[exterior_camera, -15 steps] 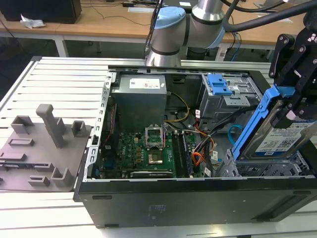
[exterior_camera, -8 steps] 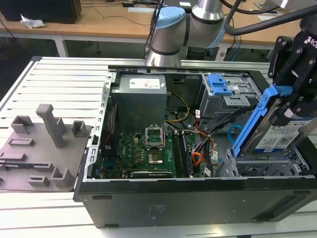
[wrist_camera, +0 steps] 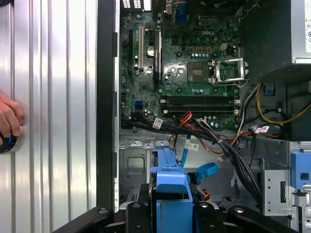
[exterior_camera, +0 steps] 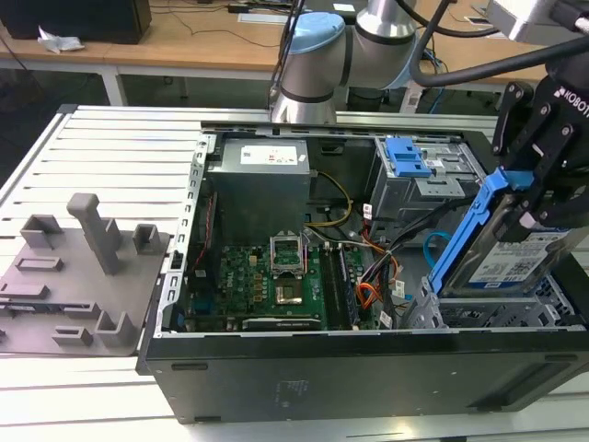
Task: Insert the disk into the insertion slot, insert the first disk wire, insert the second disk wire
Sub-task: 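Insert the disk into the insertion slot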
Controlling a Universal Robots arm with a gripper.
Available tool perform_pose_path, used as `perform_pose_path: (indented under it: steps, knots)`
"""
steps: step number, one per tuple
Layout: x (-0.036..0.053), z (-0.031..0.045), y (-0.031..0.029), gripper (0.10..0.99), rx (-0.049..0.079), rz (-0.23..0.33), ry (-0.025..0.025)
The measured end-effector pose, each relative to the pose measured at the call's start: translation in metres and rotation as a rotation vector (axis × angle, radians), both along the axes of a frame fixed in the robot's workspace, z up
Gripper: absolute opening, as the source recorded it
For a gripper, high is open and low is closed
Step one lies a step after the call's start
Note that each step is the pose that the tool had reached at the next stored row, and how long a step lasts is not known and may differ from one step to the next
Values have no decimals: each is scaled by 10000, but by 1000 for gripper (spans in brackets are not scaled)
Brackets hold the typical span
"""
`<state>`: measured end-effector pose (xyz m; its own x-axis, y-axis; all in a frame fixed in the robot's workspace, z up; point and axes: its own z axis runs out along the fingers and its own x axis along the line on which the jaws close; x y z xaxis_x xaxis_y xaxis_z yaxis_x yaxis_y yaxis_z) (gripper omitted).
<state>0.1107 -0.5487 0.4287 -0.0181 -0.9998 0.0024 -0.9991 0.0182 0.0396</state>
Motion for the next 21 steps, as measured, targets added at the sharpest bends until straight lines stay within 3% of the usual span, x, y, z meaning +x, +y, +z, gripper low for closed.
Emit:
perform_pose_path:
  steps: [21]
  knots:
    - [0,-198,0,365,2,0,0]
